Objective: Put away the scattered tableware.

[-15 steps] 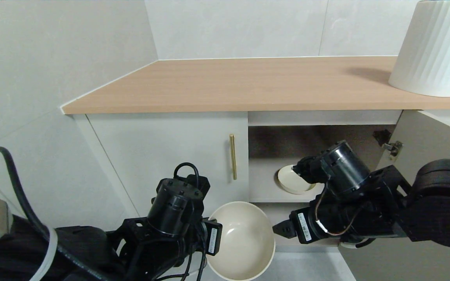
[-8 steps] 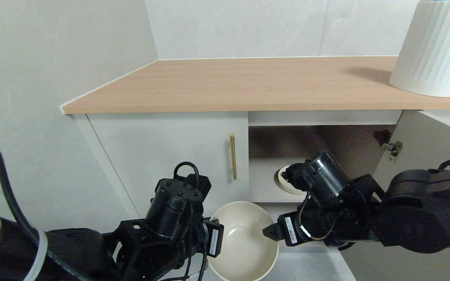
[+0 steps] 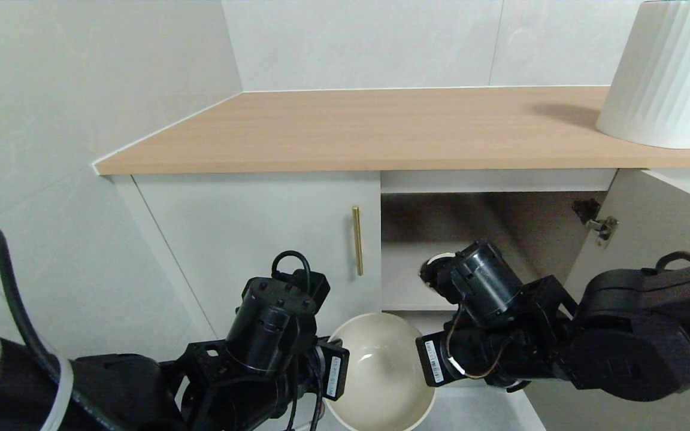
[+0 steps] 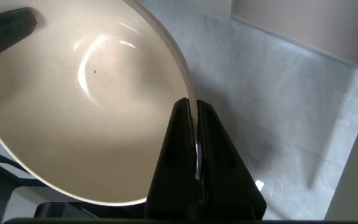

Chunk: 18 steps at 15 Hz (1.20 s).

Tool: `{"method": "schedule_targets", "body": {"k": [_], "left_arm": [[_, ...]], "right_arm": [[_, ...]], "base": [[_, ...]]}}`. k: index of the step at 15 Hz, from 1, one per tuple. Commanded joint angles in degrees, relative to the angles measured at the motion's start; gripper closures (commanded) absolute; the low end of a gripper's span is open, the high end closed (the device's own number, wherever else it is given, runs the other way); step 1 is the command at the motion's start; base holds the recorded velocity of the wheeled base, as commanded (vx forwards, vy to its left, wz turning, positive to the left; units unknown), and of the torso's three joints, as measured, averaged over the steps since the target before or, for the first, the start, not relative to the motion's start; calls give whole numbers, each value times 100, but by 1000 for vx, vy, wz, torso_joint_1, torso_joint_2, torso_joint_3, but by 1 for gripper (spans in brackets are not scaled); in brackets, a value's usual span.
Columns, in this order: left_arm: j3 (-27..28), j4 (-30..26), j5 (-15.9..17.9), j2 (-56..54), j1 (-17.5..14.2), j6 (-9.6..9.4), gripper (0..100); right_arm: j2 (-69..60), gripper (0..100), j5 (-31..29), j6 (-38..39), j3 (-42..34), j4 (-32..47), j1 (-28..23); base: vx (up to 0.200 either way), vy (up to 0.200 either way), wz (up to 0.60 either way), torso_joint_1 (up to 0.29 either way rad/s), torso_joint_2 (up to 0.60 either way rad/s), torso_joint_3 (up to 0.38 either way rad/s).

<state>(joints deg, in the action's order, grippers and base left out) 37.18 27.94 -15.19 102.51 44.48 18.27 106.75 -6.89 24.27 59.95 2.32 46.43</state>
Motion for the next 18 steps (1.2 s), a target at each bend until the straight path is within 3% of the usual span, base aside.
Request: {"method": "schedule_targets", "body": {"k": [1,3,4,9,11,12,13,18], "left_arm": [[0,-8,-10,-12,-1,1,100],[-9,-8,-10,-3,-1,-8,100],[-27,-8,-10,-3,-1,-17,0],[-44,10,-10,-108,-1,-17,0],[-44,10,-10,-91,-10,-8,0],[-44,10,-10,-91,-10,-8,0],[-44,10,-10,-108,-10,-8,0],[-53,1,-10,-108,-10,10,0]], "right_arm": [[12,100,-14,-1,-1,14,6],[21,100,-14,-1,-1,14,6],[21,100,-14,-1,-1,14,6],[100,100,-23,183,60,6,-108],[601,100,-287,658,456,-126,-759],[601,100,-287,658,456,-126,-759],[1190,100,-691,1308,930,-117,-1251],[2104,100,-1060,2020,1862,-117,-2165]], "base": [[0,0,0,0,0,0],[0,0,0,0,0,0],[0,0,0,0,0,0],[0,0,0,0,0,0],[0,0,0,0,0,0],[0,0,0,0,0,0],[0,0,0,0,0,0],[0,0,0,0,0,0]]}}
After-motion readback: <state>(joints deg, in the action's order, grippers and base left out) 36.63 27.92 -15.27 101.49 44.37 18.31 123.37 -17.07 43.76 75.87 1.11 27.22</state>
